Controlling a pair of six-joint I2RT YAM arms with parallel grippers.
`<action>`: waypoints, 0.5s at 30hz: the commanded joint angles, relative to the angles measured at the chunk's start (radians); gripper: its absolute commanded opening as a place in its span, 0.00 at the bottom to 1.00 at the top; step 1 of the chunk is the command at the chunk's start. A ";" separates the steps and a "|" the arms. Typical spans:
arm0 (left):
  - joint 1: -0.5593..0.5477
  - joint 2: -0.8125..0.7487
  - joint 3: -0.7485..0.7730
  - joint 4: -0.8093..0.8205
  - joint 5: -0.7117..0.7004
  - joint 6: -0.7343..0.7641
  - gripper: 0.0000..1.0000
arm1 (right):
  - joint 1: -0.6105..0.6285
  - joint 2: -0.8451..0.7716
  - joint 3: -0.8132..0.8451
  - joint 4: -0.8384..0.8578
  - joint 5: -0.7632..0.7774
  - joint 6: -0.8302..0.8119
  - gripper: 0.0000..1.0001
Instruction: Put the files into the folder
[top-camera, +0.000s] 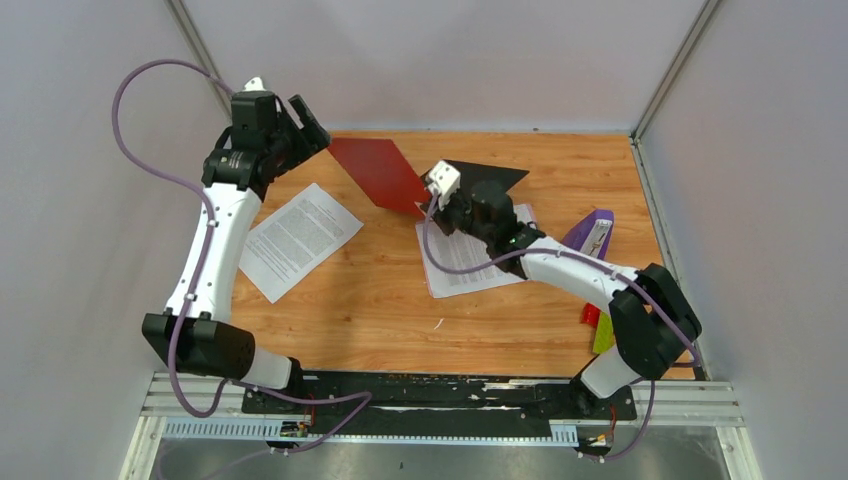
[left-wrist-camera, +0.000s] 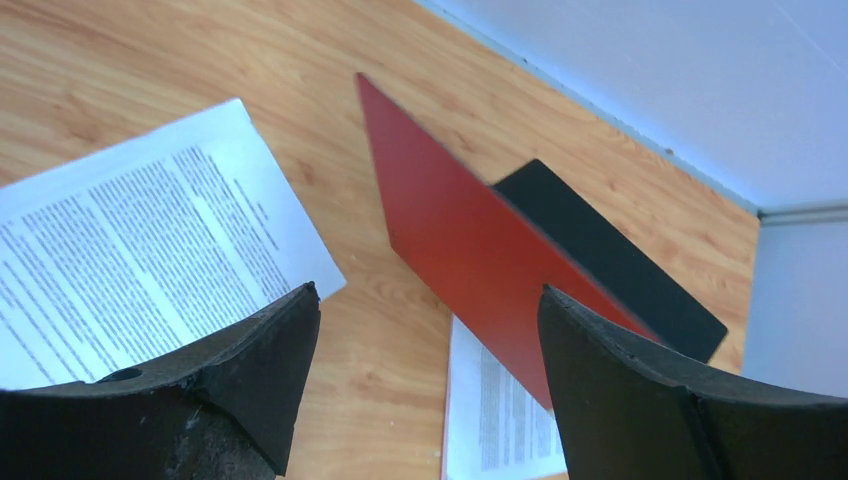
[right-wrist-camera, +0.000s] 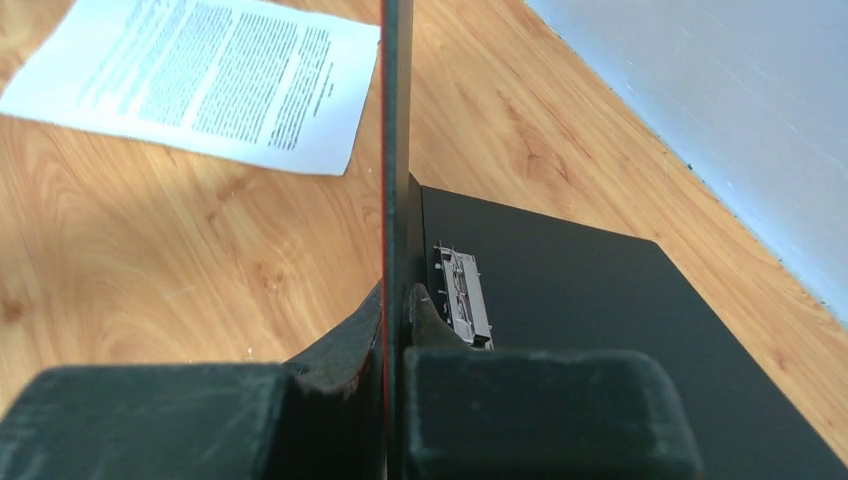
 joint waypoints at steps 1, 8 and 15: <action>0.002 -0.109 -0.049 0.016 0.106 -0.045 0.87 | 0.103 -0.077 -0.108 0.264 0.203 -0.176 0.00; 0.002 -0.181 -0.121 -0.024 0.125 -0.070 0.88 | 0.283 -0.063 -0.250 0.398 0.406 -0.334 0.00; 0.002 -0.247 -0.369 0.040 0.189 -0.117 0.87 | 0.398 -0.009 -0.288 0.488 0.542 -0.372 0.00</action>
